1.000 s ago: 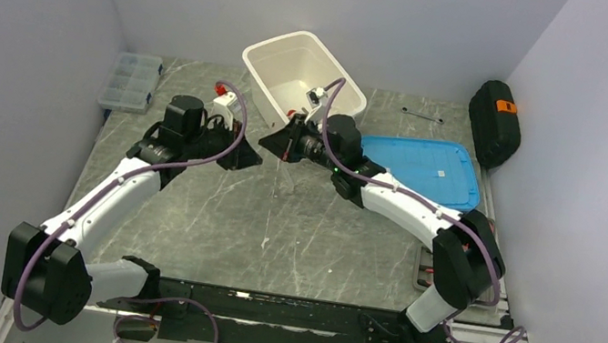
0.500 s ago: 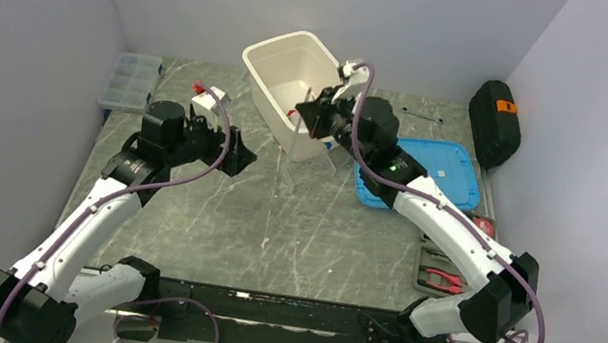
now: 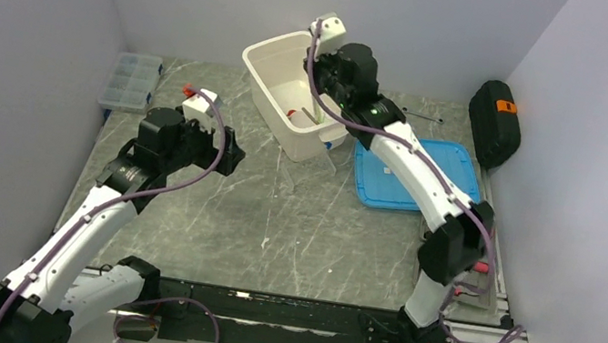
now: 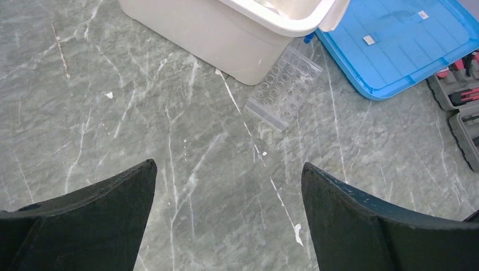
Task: Organize the chemistry lab equipment
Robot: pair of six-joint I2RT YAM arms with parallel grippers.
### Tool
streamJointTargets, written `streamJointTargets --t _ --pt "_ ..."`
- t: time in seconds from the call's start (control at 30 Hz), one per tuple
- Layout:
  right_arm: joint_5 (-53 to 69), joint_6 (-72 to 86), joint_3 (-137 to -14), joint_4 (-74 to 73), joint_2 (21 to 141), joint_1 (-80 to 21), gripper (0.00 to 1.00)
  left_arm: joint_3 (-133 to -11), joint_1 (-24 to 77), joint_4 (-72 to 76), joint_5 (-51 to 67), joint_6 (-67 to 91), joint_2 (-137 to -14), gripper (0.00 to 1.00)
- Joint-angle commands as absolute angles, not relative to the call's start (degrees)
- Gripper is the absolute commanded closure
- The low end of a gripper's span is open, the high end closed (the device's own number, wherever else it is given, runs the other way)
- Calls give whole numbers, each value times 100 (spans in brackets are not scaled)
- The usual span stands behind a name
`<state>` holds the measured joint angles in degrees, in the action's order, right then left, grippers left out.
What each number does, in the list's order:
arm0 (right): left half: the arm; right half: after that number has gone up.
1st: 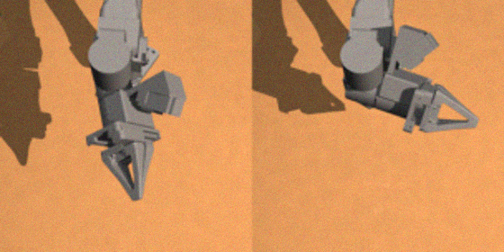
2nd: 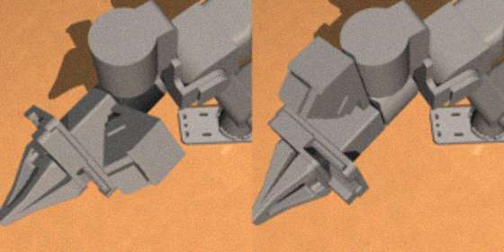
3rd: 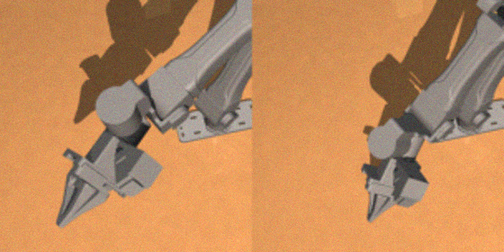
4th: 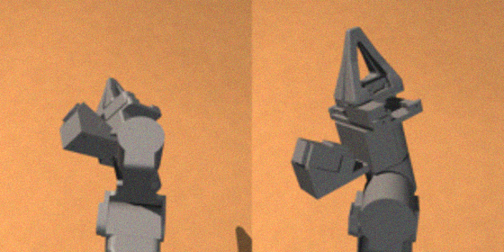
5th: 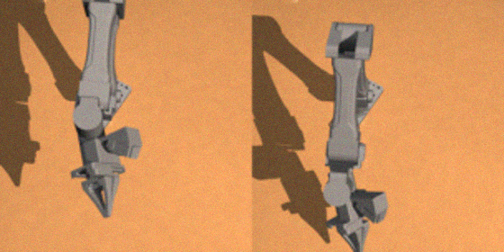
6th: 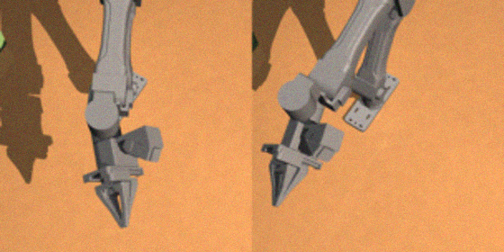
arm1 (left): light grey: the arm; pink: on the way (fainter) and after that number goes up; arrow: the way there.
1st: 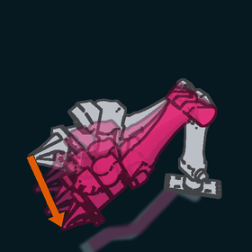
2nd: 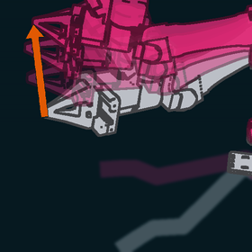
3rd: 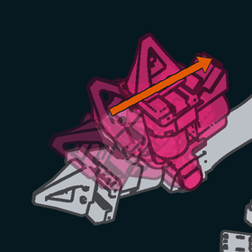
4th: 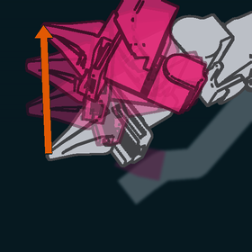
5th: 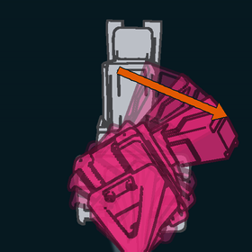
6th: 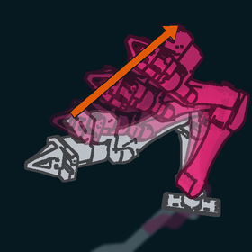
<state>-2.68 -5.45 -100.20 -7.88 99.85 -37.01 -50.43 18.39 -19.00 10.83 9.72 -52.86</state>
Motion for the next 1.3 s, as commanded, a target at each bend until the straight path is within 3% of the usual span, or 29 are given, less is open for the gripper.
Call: streamJointTargets --t 0.0,0.33,1.07,1.17,1.27 --pt "362 -1134 -11080 -1413 10747 -3428 100 -5078 1916 -1910 861 896 -5117 1" --pt "2194 -517 -13449 -2825 12685 -2823 100 -5067 1967 -1895 851 882 -5089 1" --pt "2614 221 -13778 -2818 14027 -2786 100 -5017 1977 -1801 923 879 -5115 1" --pt "2577 230 -13688 -2774 13995 -2783 96 -5017 1978 -1800 923 887 -5124 1" --pt "2473 263 -13627 -2698 13926 -2786 80 -5016 1978 -1810 929 881 -5144 1"
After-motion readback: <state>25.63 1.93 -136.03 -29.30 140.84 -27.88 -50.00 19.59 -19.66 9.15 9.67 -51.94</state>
